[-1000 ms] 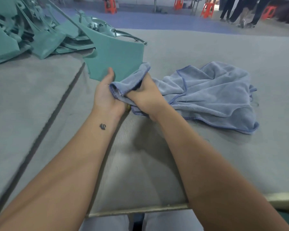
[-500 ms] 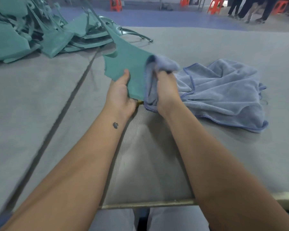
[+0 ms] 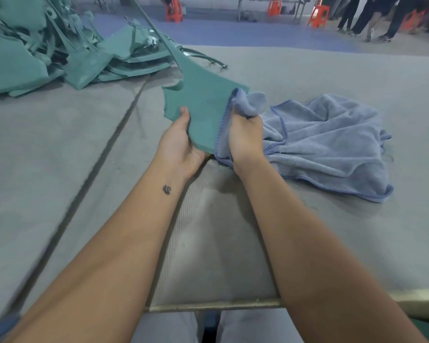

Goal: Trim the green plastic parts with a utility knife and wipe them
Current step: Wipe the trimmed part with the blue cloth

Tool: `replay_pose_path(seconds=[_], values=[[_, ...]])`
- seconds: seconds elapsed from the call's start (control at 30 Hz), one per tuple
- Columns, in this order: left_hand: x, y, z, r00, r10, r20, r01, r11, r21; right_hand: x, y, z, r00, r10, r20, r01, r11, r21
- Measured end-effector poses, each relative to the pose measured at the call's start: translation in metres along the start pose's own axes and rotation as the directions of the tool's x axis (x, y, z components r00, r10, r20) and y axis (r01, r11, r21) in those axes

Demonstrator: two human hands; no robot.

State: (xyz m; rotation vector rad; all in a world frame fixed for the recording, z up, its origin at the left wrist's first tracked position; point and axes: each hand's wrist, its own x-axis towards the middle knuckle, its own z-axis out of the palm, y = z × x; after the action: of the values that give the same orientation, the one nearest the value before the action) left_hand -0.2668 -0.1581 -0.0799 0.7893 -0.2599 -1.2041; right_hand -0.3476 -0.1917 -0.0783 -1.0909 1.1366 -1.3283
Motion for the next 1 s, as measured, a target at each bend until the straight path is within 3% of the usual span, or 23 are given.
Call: replay_pose_path(seconds=[0.1,0.17,0.23,0.3,0.37,0.47,0.53,0.67,0.77,0.83,0.9,1.0], values=[[-0.004,0.011,-0.005,1.0,-0.004,0.027,0.004,1.0,-0.021,0.006,-0.007,-0.009,0.98,0.152,-0.131,-0.144,0.987,0.07],[-0.005,0.021,-0.013,0.999,0.009,-0.043,-0.004,0.993,0.119,0.01,-0.014,-0.019,0.958,0.233,-0.167,-0.215,0.97,0.117],[-0.005,0.029,-0.02,0.998,0.002,-0.061,0.015,0.962,0.271,0.014,-0.019,-0.024,0.967,0.228,-0.114,-0.217,0.971,0.104],[-0.007,0.032,-0.022,0.999,-0.034,-0.035,0.045,0.927,0.373,0.009,-0.016,-0.022,0.997,0.076,0.024,-0.076,0.997,-0.015],[-0.007,0.031,-0.023,0.998,-0.059,0.009,0.05,0.912,0.408,0.005,-0.006,-0.02,0.972,-0.079,0.221,0.112,0.984,-0.137],[-0.006,0.033,-0.026,0.993,-0.094,0.066,0.057,0.902,0.428,0.008,0.002,-0.019,0.913,-0.116,0.392,0.284,0.869,-0.405],[-0.006,0.034,-0.028,0.987,-0.122,0.105,0.058,0.879,0.472,0.014,0.002,-0.021,0.926,-0.134,0.354,0.308,0.808,-0.502],[-0.006,0.032,-0.028,0.98,-0.123,0.155,0.021,0.845,0.535,0.015,-0.001,-0.024,0.979,-0.154,0.136,0.202,0.84,-0.503],[-0.006,0.033,-0.027,0.981,-0.109,0.159,0.007,0.843,0.539,0.011,-0.003,-0.026,0.999,-0.011,-0.034,0.003,0.973,-0.23],[-0.005,0.036,-0.03,0.983,-0.118,0.141,0.029,0.856,0.517,0.014,-0.009,-0.03,0.976,0.167,-0.137,-0.166,0.986,0.017],[-0.006,0.043,-0.035,0.981,-0.153,0.118,0.076,0.867,0.493,0.021,-0.014,-0.038,0.918,0.349,-0.187,-0.286,0.911,0.297],[-0.005,0.052,-0.043,0.973,-0.203,0.113,0.114,0.841,0.528,0.028,-0.015,-0.043,0.908,0.413,-0.071,-0.304,0.766,0.566]])
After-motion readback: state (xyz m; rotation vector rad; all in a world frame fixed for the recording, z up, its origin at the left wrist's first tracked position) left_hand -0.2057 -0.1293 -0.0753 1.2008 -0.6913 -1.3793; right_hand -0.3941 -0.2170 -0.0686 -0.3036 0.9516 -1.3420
